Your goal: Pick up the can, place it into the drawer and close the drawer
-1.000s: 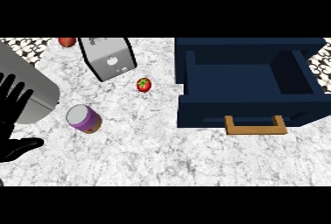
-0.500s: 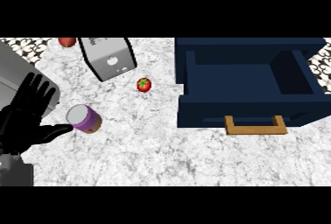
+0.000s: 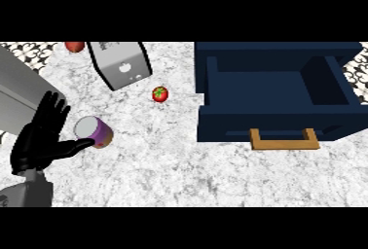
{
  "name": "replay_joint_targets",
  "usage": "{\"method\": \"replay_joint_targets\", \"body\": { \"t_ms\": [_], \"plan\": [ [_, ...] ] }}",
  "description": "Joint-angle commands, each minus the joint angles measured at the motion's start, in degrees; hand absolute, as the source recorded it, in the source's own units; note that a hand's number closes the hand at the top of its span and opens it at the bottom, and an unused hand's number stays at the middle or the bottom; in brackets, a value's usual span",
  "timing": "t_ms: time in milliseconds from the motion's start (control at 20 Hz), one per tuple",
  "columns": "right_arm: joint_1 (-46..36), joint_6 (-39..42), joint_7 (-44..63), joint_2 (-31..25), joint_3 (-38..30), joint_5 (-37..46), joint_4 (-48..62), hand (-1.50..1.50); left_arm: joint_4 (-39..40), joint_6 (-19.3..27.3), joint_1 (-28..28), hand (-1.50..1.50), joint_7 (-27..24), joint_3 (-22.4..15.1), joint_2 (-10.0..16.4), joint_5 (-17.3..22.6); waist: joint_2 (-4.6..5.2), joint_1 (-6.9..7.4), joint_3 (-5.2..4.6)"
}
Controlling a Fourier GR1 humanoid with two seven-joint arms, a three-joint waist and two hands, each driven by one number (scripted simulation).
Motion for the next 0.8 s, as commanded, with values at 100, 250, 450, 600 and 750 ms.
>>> {"method": "replay_joint_targets", "body": {
  "t_ms": [100, 250, 450, 600, 750],
  "plan": [
    [0.6, 4.1, -1.8, 1.2, -3.3, -1.5, 1.9, -1.50, 4.3, 1.4, 0.5, -1.50, -4.4, 0.2, -0.6, -0.9, -0.06, 0.05, 0.02],
    [-1.6, 1.9, 1.0, 1.7, -1.2, 0.8, 0.7, -1.50, 11.0, 0.0, 2.2, -1.50, -13.4, 0.5, -1.4, -2.6, 0.00, 0.15, 0.00],
    [1.7, 4.1, 2.8, 3.0, -3.6, -2.8, -4.1, -1.50, 17.7, 1.1, -1.8, -1.50, -14.5, 1.8, 0.0, -2.2, -0.02, -0.08, -0.01],
    [2.5, 9.1, -3.5, 4.0, -5.0, 0.4, 1.2, -1.50, 22.7, -2.5, 0.2, -1.50, -19.8, 3.5, 2.3, -1.9, 0.00, -0.12, 0.00],
    [-1.8, 6.2, -4.0, 6.2, -1.6, 6.4, 2.7, -1.50, 29.4, -2.9, -3.3, -1.50, -22.0, 3.6, 3.9, -2.6, 0.05, 0.04, 0.00]
  ]
}}
